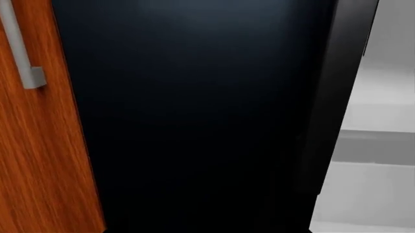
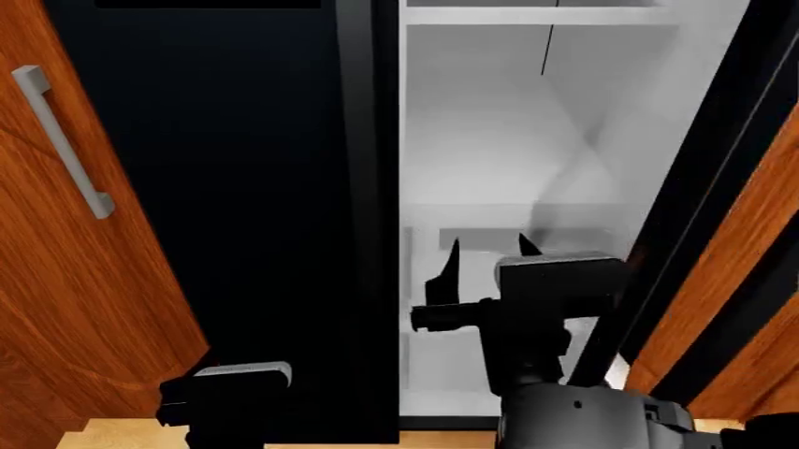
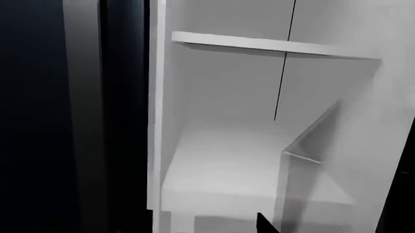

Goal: Open the fridge door

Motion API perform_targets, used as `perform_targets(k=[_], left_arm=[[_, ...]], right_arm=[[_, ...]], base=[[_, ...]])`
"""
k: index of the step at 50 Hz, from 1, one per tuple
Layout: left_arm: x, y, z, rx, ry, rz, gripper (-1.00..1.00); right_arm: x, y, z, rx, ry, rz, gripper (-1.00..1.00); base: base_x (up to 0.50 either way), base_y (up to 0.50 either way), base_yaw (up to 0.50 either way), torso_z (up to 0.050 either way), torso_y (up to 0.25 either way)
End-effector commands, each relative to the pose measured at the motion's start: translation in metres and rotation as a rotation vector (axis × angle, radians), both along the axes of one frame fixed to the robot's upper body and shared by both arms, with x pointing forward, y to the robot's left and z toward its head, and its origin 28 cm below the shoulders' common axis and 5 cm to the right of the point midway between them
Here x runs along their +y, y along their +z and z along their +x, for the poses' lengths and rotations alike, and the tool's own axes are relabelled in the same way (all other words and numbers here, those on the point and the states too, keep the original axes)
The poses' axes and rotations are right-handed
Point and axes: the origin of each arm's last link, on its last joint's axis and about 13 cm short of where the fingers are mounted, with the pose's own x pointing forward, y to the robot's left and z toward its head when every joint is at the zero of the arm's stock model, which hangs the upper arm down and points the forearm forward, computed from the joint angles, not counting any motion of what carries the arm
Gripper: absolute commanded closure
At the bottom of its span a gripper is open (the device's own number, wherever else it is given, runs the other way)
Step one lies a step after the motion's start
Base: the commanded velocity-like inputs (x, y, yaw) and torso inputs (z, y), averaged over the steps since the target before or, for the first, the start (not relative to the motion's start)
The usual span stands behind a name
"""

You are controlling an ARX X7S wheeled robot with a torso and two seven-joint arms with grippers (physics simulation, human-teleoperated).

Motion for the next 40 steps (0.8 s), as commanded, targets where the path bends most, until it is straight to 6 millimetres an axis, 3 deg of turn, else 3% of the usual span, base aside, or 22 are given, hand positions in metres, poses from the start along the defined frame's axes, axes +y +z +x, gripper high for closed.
perform_targets(k=[1,18,27,36,40], left_arm=[[0.000,-0.001,0.000,-0.014,-0.007,0.009,-1.00],[-0.001,-0.001,-0.001,-0.014,-0.010,0.029,-1.00],[0.001,-0.002,-0.003,-0.014,-0.012,0.039,-1.00],[0.000,-0.001,-0.002,-0.014,-0.011,0.040,-1.00],[0.001,-0.002,-0.003,-0.013,-0.011,0.040,-1.00]], right_arm=[[-0.033,-0.017,-0.013,-0.001,-0.327,-0.001,-1.00],[-0.081,-0.025,-0.054,-0.059,-0.569,0.067,-1.00],[-0.110,-0.041,-0.073,-0.050,-0.724,0.079,-1.00],[-0.118,-0.041,-0.078,-0.032,-0.707,0.111,-1.00],[-0.119,-0.033,-0.077,-0.030,-0.688,0.026,-1.00]], base=[[0.00,0.00,0.00,0.000,0.000],[0.00,0.00,0.00,0.000,0.000],[0.00,0.00,0.00,0.000,0.000],[0.00,0.00,0.00,0.000,0.000],[0.00,0.00,0.00,0.000,0.000]])
